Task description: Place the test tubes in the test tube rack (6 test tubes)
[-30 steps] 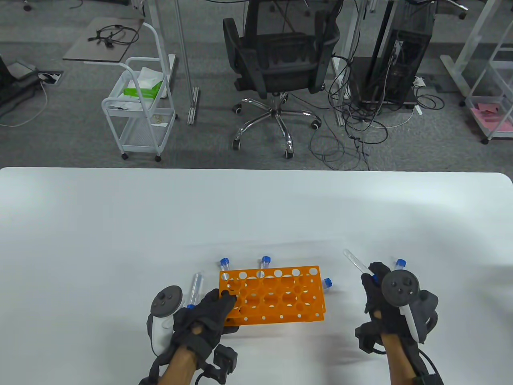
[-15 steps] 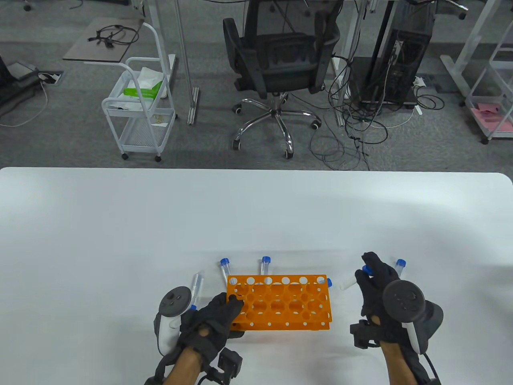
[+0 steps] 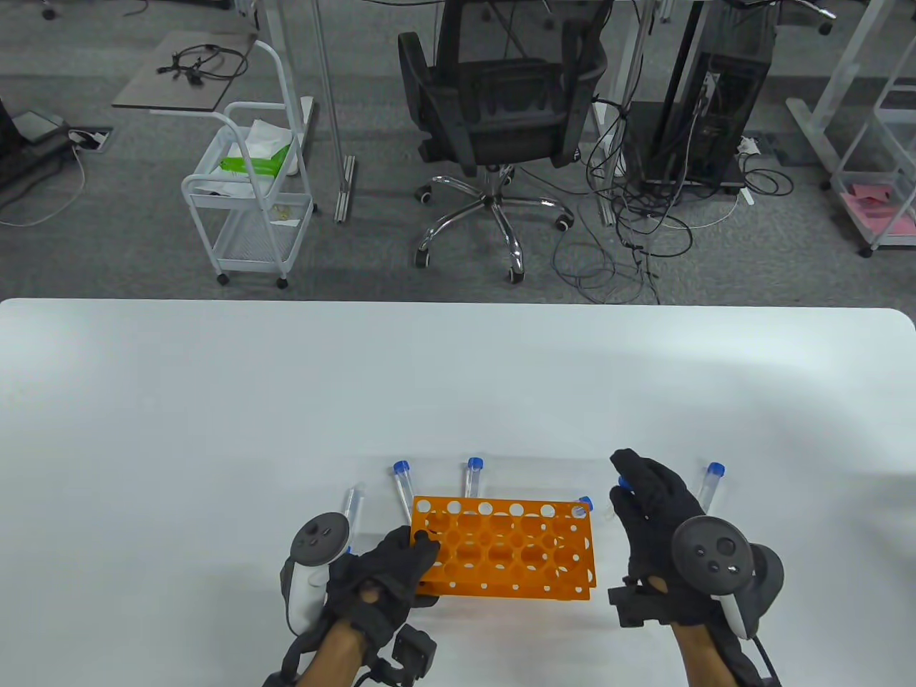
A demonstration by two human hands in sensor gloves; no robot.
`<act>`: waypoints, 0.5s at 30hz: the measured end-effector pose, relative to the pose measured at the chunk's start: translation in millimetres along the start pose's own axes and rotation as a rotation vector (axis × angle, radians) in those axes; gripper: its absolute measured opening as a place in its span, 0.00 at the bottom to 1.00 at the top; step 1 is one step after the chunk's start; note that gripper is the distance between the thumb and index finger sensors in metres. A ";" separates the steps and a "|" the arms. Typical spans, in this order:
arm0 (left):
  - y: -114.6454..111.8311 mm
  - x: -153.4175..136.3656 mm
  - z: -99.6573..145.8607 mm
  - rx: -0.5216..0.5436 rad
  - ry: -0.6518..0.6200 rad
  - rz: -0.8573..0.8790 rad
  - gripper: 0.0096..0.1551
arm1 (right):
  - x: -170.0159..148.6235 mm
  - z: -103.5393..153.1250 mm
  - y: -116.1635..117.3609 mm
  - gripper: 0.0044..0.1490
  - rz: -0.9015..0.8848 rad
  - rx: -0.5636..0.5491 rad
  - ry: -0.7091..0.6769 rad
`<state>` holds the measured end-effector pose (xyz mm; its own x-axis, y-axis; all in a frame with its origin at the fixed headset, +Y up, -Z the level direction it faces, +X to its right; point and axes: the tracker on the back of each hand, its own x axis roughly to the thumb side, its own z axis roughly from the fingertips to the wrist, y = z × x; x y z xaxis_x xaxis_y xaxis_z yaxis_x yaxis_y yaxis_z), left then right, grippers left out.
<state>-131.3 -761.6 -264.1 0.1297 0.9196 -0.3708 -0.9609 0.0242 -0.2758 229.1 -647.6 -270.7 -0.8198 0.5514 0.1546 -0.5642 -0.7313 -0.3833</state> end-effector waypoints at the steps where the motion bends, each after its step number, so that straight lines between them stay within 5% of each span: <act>1: 0.0 -0.2 0.0 0.002 0.000 -0.001 0.30 | 0.5 -0.1 0.2 0.31 -0.015 -0.003 -0.013; 15: -2.6 -0.8 -2.5 -0.012 0.016 -0.023 0.30 | 4.6 1.3 8.7 0.32 -0.082 0.076 -0.021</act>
<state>-128.3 -763.4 -265.3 0.1558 0.9126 -0.3779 -0.9545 0.0406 -0.2955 220.3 -651.9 -272.1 -0.7721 0.6026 0.2018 -0.6345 -0.7129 -0.2986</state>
